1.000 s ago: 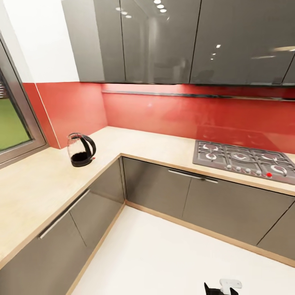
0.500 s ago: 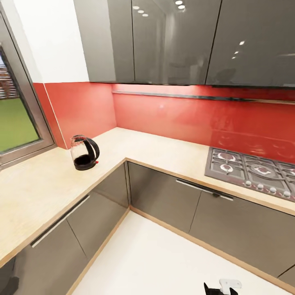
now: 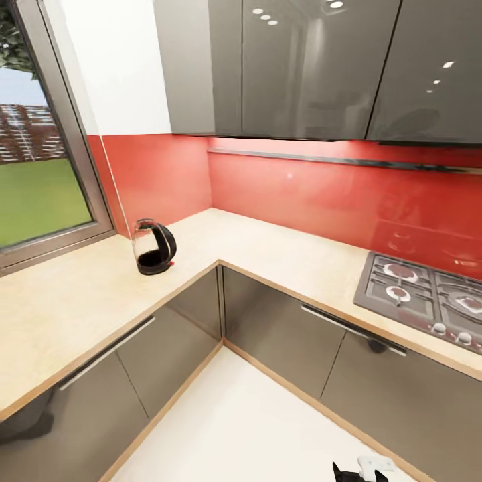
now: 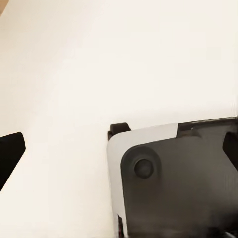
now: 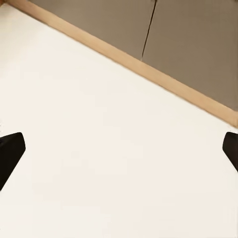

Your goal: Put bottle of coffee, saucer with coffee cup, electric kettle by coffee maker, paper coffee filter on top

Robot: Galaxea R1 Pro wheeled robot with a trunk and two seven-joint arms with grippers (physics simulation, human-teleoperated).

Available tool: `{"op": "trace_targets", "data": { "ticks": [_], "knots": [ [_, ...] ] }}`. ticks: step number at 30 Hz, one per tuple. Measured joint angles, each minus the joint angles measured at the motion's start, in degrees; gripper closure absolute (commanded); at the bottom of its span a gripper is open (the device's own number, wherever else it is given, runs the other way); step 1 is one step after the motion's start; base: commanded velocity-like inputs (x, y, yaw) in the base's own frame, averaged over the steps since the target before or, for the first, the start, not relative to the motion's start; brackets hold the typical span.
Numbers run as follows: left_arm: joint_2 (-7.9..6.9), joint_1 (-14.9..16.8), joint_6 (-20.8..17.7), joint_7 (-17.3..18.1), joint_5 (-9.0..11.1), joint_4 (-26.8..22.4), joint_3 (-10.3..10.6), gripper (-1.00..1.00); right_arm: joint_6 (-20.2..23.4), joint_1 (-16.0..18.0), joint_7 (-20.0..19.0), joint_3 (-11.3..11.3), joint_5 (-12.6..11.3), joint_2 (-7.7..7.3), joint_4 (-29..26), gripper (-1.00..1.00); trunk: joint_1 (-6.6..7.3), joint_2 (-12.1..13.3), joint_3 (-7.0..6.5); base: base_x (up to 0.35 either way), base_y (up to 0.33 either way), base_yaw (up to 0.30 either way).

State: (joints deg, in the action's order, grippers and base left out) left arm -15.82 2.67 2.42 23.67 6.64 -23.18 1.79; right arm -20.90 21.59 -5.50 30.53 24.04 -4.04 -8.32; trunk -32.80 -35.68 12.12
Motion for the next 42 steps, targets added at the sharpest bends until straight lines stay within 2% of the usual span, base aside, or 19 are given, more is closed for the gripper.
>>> {"op": "trace_targets", "data": {
  "ticks": [2, 5, 8, 10, 11, 12, 20, 29, 32, 34, 42],
  "knots": [
    [-0.04, 0.0, 0.17, -2.59, 0.37, 2.41, -0.97, -1.0, 0.0, 0.0, -0.01, 0.0, 0.0, 0.0, 0.02, -1.0, 0.0, 0.0, 0.0, 0.0, -0.113, 0.277],
    [-0.01, -0.09, 0.36, -8.94, 0.64, 4.57, -2.18, -1.0, 0.0, 0.0, -0.06, -0.02, 0.05, 0.0, 0.04, -1.0, 0.0, 0.0, 0.0, 0.0, -0.048, 0.277],
    [0.03, -0.11, 0.01, -14.98, 0.69, 6.9, -2.64, -1.0, 0.01, 0.03, -0.13, -0.07, 0.07, 0.02, 0.04, -1.0, 0.0, 0.0, 0.0, 0.0, -0.012, 0.277],
    [0.13, -0.1, -0.12, -16.97, 0.76, 8.05, -2.69, -1.0, 0.0, 0.03, -0.14, -0.08, 0.08, 0.08, 0.04, -1.0, 0.0, 0.0, 0.0, 0.0, -0.004, 0.277],
    [0.3, -0.1, -0.2, -18.0, 0.79, 8.8, -2.71, -1.0, 0.0, 0.02, -0.16, -0.08, 0.08, 0.11, 0.05, -1.0, 0.0, 0.0, 0.0, 0.0, -0.001, 0.277],
    [1.15, -0.1, -0.32, -19.73, 0.63, 10.86, -2.72, -1.0, 0.0, 0.01, -0.19, -0.1, 0.07, 0.16, 0.41, -1.0, 0.0, 0.0, 0.0, 0.0, -0.001, 0.277],
    [2.04, -0.08, -0.37, -20.85, 0.71, 14.23, -2.76, -1.0, 0.0, 0.0, -0.19, -0.09, 0.1, 0.18, 1.81, -1.0, 0.0, 0.0, 0.0, 0.001, 0.0, 0.277],
    [3.88, -0.1, -0.34, -21.19, 0.66, 15.9, -2.71, -1.0, 0.03, 0.04, -0.18, -0.09, 0.11, 0.18, 1.9, -1.0, 0.02, 0.0, 0.0, 0.144, -0.125, 0.277],
    [4.09, -0.09, -0.32, -23.96, 0.9, 16.04, -2.78, -1.0, 0.07, 0.01, -0.18, -0.09, 0.11, 0.18, 1.88, -1.0, 0.02, -0.01, 0.0, 0.199, -0.203, 0.278],
    [4.23, -0.08, -0.33, -27.29, 0.97, 16.1, -2.84, -1.0, 0.08, 0.0, -0.21, -0.09, 0.18, 0.18, 1.94, -1.0, 0.02, -0.01, 0.0, 0.197, -0.206, 0.278],
    [6.15, -0.08, -0.34, -28.94, 1.0, 16.11, -2.81, -1.0, 0.08, 0.0, -0.29, -0.14, 0.2, 0.18, 1.97, -1.0, 0.0, 0.0, 0.0, 0.089, -0.243, 0.278]
  ]
}}
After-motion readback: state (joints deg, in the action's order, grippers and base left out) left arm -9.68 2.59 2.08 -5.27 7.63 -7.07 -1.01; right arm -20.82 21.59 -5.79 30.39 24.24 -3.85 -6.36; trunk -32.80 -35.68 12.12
